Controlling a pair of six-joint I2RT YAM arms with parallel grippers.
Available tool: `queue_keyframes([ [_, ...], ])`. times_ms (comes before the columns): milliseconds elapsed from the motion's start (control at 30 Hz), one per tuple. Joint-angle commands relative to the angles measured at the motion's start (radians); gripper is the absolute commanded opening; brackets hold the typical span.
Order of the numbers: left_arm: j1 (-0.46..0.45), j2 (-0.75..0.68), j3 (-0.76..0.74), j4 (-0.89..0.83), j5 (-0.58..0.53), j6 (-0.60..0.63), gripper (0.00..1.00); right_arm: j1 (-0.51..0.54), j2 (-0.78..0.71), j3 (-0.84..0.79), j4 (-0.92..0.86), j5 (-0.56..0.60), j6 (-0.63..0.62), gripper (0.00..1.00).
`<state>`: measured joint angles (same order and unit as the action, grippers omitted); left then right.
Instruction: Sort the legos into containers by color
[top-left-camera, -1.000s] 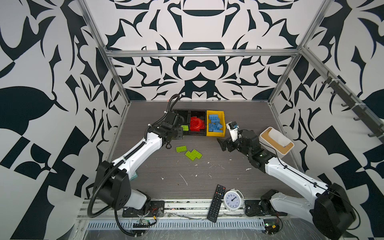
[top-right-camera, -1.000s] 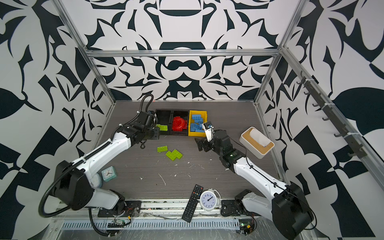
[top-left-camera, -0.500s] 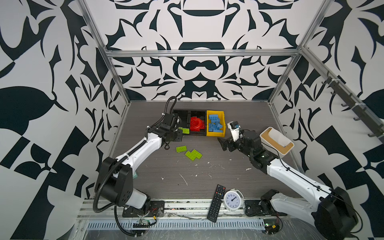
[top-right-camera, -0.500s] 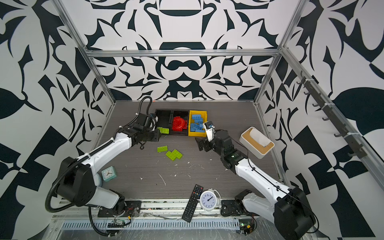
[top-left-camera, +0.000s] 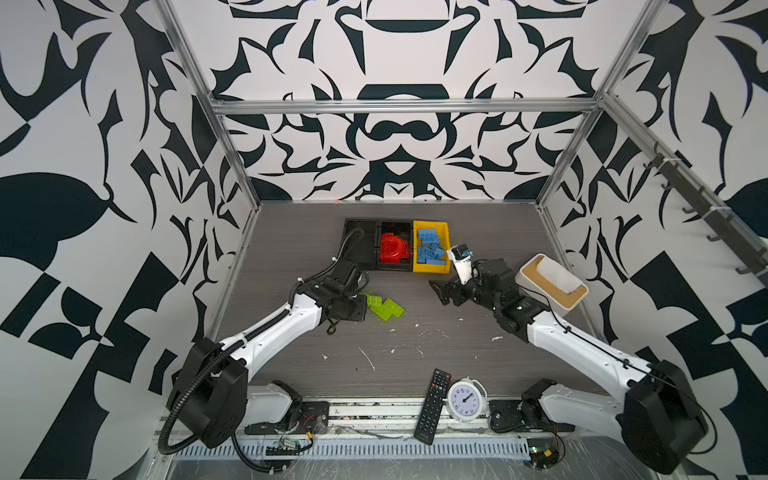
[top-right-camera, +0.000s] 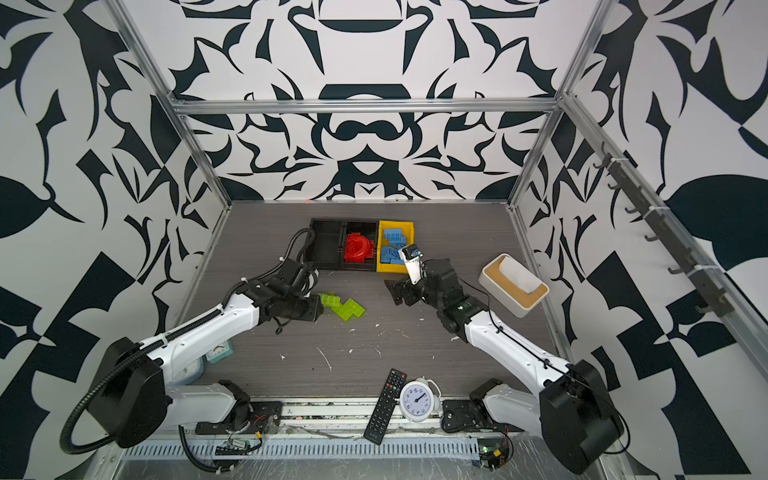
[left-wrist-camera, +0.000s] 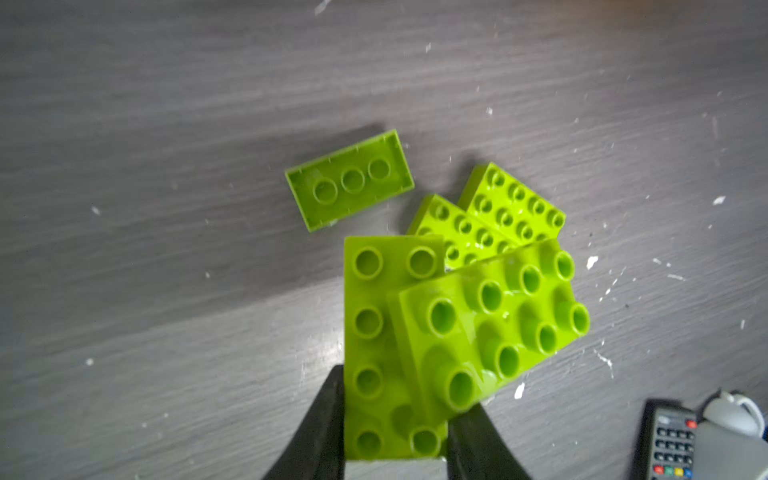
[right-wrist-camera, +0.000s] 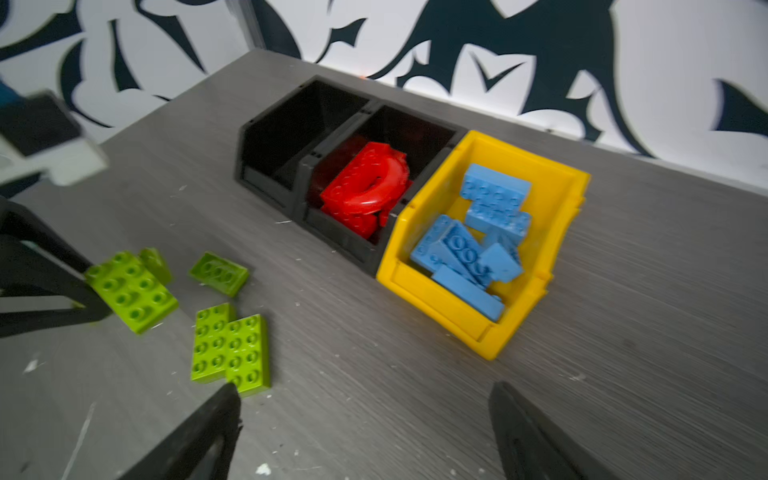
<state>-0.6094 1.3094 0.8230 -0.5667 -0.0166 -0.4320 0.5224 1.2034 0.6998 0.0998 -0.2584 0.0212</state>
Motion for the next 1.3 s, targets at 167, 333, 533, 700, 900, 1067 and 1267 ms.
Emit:
queue_keyframes([
  [167,-0.016,-0.073,-0.021,-0.038,0.029,-0.001,0.17,0.189,0.265,0.330,-0.292,-0.331,-0.207,0.91],
  [333,-0.026,-0.082,-0.050,0.003,0.039,0.006,0.17,0.255,0.378,0.464,-0.396,-0.347,-0.258,0.90],
  [533,-0.026,-0.122,-0.077,0.008,0.030,0.015,0.17,0.284,0.475,0.554,-0.467,-0.354,-0.279,0.90],
  [700,-0.026,-0.148,-0.084,0.011,0.032,0.021,0.17,0.300,0.539,0.601,-0.493,-0.346,-0.296,0.90],
  [900,-0.026,-0.155,-0.094,0.023,0.047,0.018,0.17,0.330,0.597,0.664,-0.528,-0.317,-0.328,0.88],
  [1067,-0.027,-0.163,-0.097,0.015,0.049,0.017,0.17,0.332,0.628,0.685,-0.517,-0.288,-0.328,0.80],
  [1267,-0.026,-0.176,-0.102,0.021,0.061,0.017,0.17,0.333,0.642,0.705,-0.523,-0.235,-0.344,0.76],
])
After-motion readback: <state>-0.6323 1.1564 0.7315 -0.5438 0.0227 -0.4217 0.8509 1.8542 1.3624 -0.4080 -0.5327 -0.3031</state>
